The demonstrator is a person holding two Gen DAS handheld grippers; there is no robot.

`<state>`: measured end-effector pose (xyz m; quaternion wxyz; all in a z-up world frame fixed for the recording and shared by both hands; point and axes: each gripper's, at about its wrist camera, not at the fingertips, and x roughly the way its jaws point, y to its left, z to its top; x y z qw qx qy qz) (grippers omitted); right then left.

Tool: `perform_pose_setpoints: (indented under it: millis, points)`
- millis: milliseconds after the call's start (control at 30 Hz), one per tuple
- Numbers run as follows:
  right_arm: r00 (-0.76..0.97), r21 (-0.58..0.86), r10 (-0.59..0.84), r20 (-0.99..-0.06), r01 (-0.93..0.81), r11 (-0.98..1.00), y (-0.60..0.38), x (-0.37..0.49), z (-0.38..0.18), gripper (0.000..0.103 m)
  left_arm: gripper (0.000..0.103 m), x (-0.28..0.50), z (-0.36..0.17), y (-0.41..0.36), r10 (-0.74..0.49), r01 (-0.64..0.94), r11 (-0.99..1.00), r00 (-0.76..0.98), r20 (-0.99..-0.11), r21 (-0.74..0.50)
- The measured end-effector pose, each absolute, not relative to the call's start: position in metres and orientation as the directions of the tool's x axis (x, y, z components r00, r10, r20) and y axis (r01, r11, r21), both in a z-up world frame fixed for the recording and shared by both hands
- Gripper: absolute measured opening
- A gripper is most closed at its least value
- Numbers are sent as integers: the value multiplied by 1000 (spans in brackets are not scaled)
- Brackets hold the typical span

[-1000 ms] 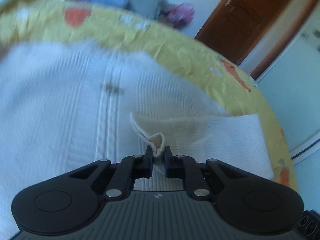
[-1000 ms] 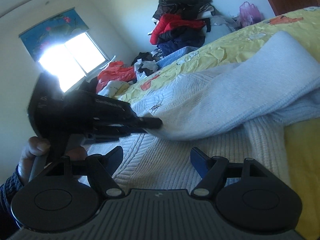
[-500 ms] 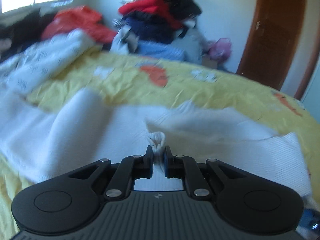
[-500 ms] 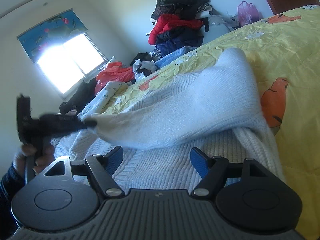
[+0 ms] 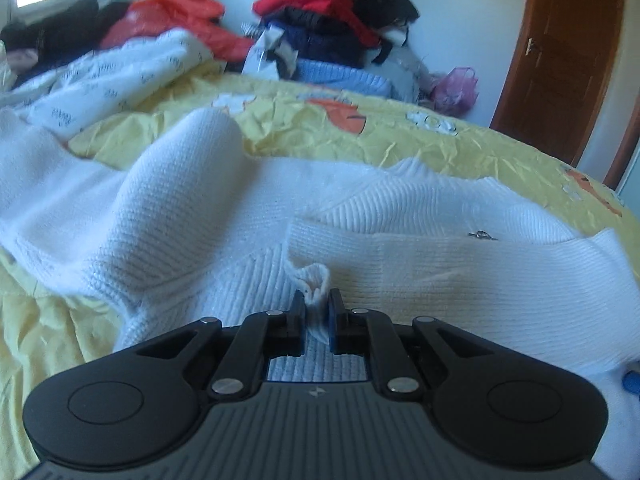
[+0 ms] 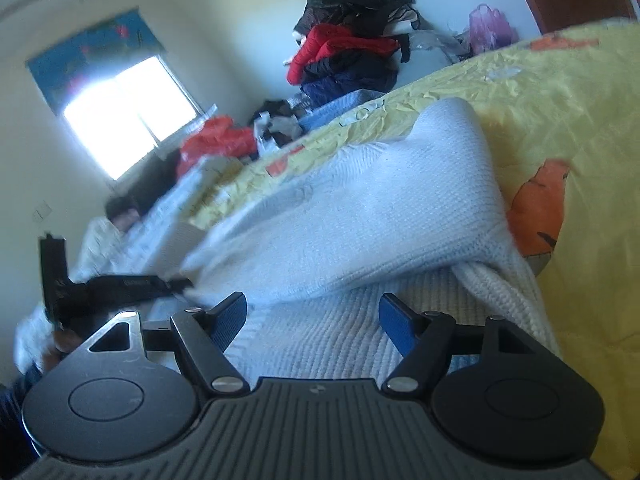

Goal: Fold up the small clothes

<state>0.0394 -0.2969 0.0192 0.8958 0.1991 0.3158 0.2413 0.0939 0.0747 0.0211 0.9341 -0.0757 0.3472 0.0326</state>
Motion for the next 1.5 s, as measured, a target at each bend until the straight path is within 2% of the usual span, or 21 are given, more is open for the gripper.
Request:
perform_pose_setpoints:
  millis: [67,167,267,367,433,467,600,733,833,867,933,967,1000,1033,1100,1133,1300,1433,1467,1500]
  points:
    - [676,437,552,-488,-358,825,-285,34,33,78,12,88,16,74,14,-114,986,780,-626,-121]
    - [709,379,561,-427,-423,823,-275,37,64,78,12,82,12,75,12,-116,984,800,-600,-134]
    - [752,321,520,-405,-416,851,-266,72,84,89,12,82,12,79,-5,-112,981,801,-599,-157]
    - [756,251,398,-519,-311,917,-261,137,72,89,12,83,12,85,-32,-106,976,799,-600,-192]
    - [723,201,292,-626,-212,956,-262,177,50,82,12,83,11,90,-53,-105,969,798,-600,-225]
    - [708,199,278,-649,-196,960,-264,188,39,81,12,83,10,93,-67,-104,963,798,-599,-247]
    - [760,131,264,-594,-232,964,-256,186,24,83,13,83,7,102,-105,-105,946,796,-596,-308]
    - [769,-21,181,-614,-245,969,-234,184,20,87,15,82,7,105,-127,-96,938,799,-588,-333]
    - [770,-3,192,-609,-244,970,-242,183,21,87,24,71,17,118,-178,-65,926,793,-582,-371]
    - [771,-1,194,-607,-244,970,-241,182,20,87,30,65,23,123,-172,-62,929,803,-571,-366]
    - [772,5,199,-604,-246,969,-241,182,21,88,53,42,36,141,-119,-67,939,856,-503,-337]
    - [772,9,203,-603,-248,969,-241,182,21,89,73,31,43,153,-71,-89,945,884,-463,-314]
    - [772,11,206,-602,-250,968,-241,182,21,89,85,23,48,168,-23,-116,947,906,-423,-299]
    - [771,12,208,-601,-252,968,-242,181,22,90,88,18,53,183,44,-167,945,916,-398,-280]
    - [771,15,212,-601,-254,967,-241,181,22,91,90,20,60,222,174,-290,920,905,-389,-263]
    - [771,20,216,-600,-255,967,-241,181,22,91,90,24,62,245,199,-332,898,892,-405,-290]
    - [771,38,229,-594,-258,965,-244,179,22,92,89,55,57,352,234,-480,723,847,-478,-497]
    - [771,35,228,-594,-259,965,-243,179,22,92,88,87,47,391,281,-558,675,800,-531,-483]
    - [771,37,230,-594,-259,965,-244,180,22,92,84,96,43,398,272,-562,682,789,-551,-468]
    - [771,39,231,-594,-260,965,-243,179,22,92,73,102,40,400,265,-566,685,779,-568,-458]
